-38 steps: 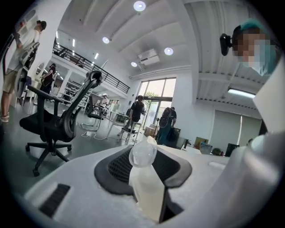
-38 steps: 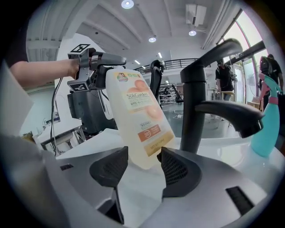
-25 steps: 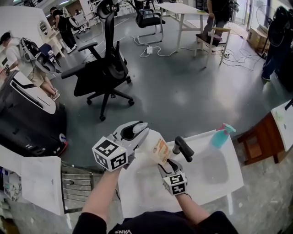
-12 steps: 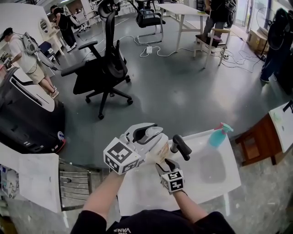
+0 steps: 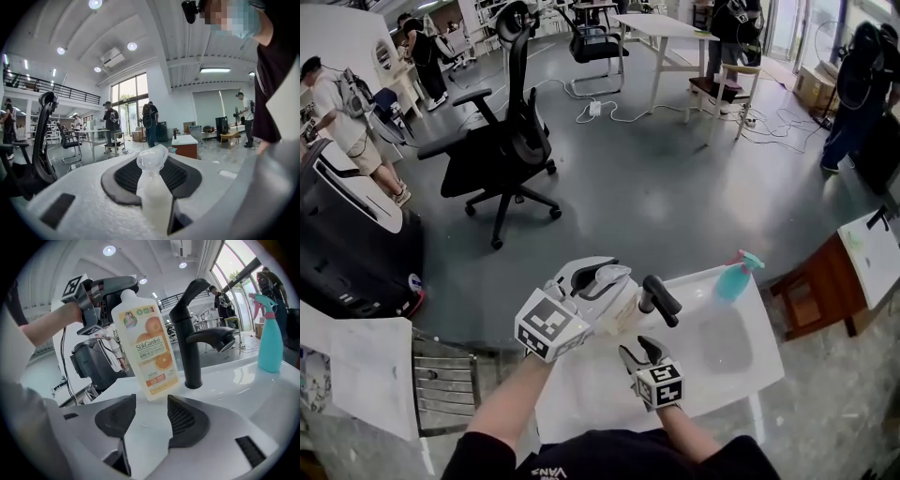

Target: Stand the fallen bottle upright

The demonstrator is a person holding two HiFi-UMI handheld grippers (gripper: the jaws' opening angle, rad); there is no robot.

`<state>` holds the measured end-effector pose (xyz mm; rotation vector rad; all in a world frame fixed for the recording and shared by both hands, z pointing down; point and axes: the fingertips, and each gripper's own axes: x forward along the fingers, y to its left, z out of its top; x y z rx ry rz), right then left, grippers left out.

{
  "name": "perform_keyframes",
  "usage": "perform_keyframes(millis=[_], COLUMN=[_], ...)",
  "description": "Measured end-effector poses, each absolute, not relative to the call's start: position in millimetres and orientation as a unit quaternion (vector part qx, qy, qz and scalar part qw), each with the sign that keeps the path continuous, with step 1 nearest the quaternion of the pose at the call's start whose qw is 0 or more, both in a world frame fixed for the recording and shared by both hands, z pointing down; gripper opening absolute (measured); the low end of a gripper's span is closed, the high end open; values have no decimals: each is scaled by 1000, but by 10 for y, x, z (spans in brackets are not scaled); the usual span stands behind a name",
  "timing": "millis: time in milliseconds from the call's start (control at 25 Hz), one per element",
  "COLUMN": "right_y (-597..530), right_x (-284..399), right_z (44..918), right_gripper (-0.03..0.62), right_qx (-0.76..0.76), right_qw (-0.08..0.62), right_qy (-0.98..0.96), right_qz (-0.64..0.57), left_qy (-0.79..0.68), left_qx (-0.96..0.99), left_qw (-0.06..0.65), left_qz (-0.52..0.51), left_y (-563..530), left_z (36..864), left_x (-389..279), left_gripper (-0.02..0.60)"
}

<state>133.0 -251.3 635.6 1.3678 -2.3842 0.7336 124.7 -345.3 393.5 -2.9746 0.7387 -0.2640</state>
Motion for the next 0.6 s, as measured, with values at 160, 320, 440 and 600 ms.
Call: perform_keyframes(millis=[160,320,440,600], right_y=[-2381,-2272,-2210,-2115], right_x=[1449,1560,1615,1683], right_z=[6265,6130,6007,5820], right_gripper=[212,212,212,212], right_qx=[490,509,521,540], right_qw=[136,126,118,104], right_qy=[-822,-815,-811,-805], right_qz=[254,246,238,224], left_qy=[259,268,275,287], left_qx=[-962,-960,-959,-956], left_qw=[48,51,49,49], left_qz=[-76,-61,-48,-28], left_y=[-3462,-3429,-3358,-3212], left_z=[3893,3808,3762,3697], left_x=[1183,1059,934,735], left_gripper=[244,301,330,336])
